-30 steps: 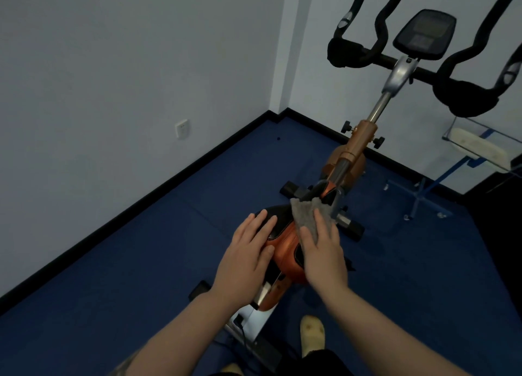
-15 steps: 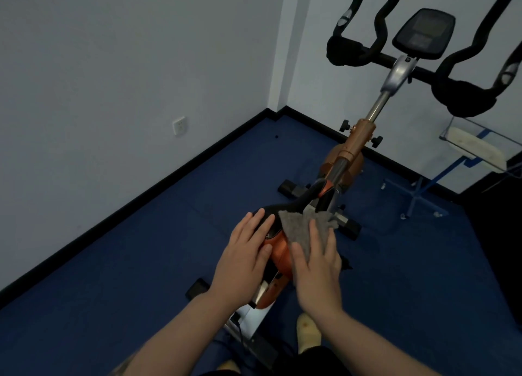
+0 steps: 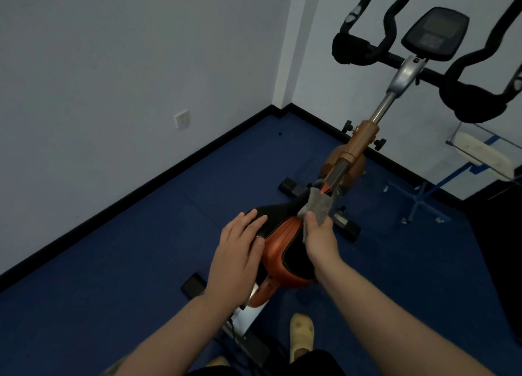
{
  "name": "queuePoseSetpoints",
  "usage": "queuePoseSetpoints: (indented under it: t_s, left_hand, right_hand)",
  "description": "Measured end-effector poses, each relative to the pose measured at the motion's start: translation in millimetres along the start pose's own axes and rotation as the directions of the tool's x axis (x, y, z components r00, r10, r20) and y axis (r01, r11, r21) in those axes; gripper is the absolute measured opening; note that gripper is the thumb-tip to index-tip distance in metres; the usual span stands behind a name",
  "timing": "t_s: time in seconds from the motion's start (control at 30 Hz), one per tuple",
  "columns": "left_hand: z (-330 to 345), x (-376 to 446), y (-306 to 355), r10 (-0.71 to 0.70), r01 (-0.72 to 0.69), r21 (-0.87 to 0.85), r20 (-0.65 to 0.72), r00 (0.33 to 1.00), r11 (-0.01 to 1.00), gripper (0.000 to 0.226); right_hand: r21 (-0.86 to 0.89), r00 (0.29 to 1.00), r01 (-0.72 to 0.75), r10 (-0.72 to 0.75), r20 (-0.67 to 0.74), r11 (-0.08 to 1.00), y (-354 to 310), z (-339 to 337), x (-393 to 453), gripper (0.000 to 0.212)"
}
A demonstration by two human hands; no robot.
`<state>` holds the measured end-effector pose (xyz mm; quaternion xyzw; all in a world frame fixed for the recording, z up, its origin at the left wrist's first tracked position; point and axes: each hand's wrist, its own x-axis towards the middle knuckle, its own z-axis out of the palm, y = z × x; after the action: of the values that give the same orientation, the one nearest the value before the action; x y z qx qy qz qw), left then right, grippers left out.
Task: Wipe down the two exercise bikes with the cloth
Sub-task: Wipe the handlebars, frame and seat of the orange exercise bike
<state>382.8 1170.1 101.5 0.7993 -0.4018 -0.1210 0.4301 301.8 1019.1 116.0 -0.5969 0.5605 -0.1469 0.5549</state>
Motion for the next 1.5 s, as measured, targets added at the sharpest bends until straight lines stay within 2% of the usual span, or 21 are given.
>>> queuePoseSetpoints:
  t_s: [0.07, 0.13, 0.2, 0.27, 0.37, 0.43, 0.5, 0.63, 0.73, 0.83, 0.87, 0.93, 1.07, 1.17, 1.27, 1.37, 1.43, 1.5]
  left_hand:
    - [5, 4, 7, -0.061, 0.061, -0.006, -0.072, 0.996, 0.998, 0.036]
    - [14, 11, 18, -0.141, 0.140, -0.018, -0.164, 0.976, 0.990, 0.032]
    - [30, 18, 33, -0.240, 0.237, -0.042, -0.260, 0.935, 0.971, 0.029]
    - [45, 23, 44, -0.313, 0.301, -0.089, -0.354, 0.882, 0.949, 0.027]
    - [56, 28, 47, -0.369, 0.330, -0.166, -0.460, 0.808, 0.929, 0.025]
    - [59, 28, 45, -0.358, 0.330, -0.145, -0.480, 0.801, 0.933, 0.026]
    - [61, 27, 44, -0.337, 0.318, -0.124, -0.494, 0.802, 0.940, 0.028]
    - [64, 27, 43, -0.332, 0.324, -0.109, -0.522, 0.786, 0.940, 0.033]
    - [66, 27, 44, -0.340, 0.323, -0.131, -0.545, 0.766, 0.937, 0.027]
    - [67, 26, 47, -0.366, 0.333, -0.164, -0.560, 0.743, 0.928, 0.026]
    - [68, 25, 47, -0.388, 0.344, -0.188, -0.563, 0.730, 0.920, 0.027]
    - [70, 24, 49, -0.462, 0.380, -0.266, -0.569, 0.680, 0.886, 0.029]
    - [75, 22, 54, -0.651, 0.445, -0.476, -0.530, 0.544, 0.759, 0.040]
    - [82, 17, 60, -0.716, 0.453, -0.556, -0.499, 0.489, 0.697, 0.053]
    - [95, 5, 65, -0.718, 0.447, -0.567, -0.482, 0.502, 0.692, 0.068]
    - [110, -10, 69, -0.719, 0.481, -0.538, -0.463, 0.517, 0.692, 0.082]
    - [119, -20, 71, -0.738, 0.513, -0.531, -0.448, 0.505, 0.674, 0.090]
    - [125, -28, 75, -0.775, 0.507, -0.593, -0.396, 0.492, 0.625, 0.095]
  right_hand:
    - [-0.177, 0.995, 0.093, -0.099, -0.025, 0.980, 6, 5, -14, 0.061]
    - [-0.293, 0.974, 0.221, -0.228, 0.010, 0.930, 16, 4, -33, 0.070]
    - [-0.279, 0.967, 0.253, -0.247, 0.059, 0.926, 19, -1, -26, 0.074]
    - [-0.194, 0.981, 0.190, -0.176, 0.087, 0.962, 12, -2, -3, 0.074]
    - [-0.072, 0.989, 0.146, -0.144, 0.040, 0.987, -3, 2, 33, 0.075]
    - [-0.088, 0.983, 0.184, -0.185, 0.004, 0.979, -10, -1, 56, 0.073]
    - [-0.175, 0.959, 0.282, -0.278, 0.046, 0.943, -14, -11, 80, 0.066]
    - [-0.370, 0.849, 0.527, -0.458, 0.262, 0.765, -17, -41, 113, 0.050]
    - [-0.448, 0.756, 0.653, -0.561, 0.337, 0.611, -16, -49, 115, 0.057]
    - [-0.539, 0.571, 0.791, -0.666, 0.480, 0.290, -7, -44, 97, 0.059]
    - [-0.530, 0.514, 0.823, -0.664, 0.543, 0.203, -6, -41, 89, 0.059]
    - [-0.499, 0.450, 0.860, -0.622, 0.640, 0.109, -8, -38, 79, 0.058]
    - [-0.422, 0.353, 0.906, -0.543, 0.762, -0.003, -14, -35, 71, 0.058]
    - [-0.326, 0.262, 0.944, -0.476, 0.840, -0.055, -26, -24, 67, 0.059]
    - [-0.235, 0.192, 0.969, -0.373, 0.908, -0.074, -46, -1, 67, 0.055]
    - [-0.159, 0.171, 0.984, -0.190, 0.967, 0.074, -65, 27, 70, 0.042]
    - [-0.074, 0.083, 0.992, -0.095, 0.992, 0.103, -73, 43, 66, 0.039]
    - [0.058, -0.058, 0.998, -0.014, 0.998, 0.007, -76, 51, 57, 0.038]
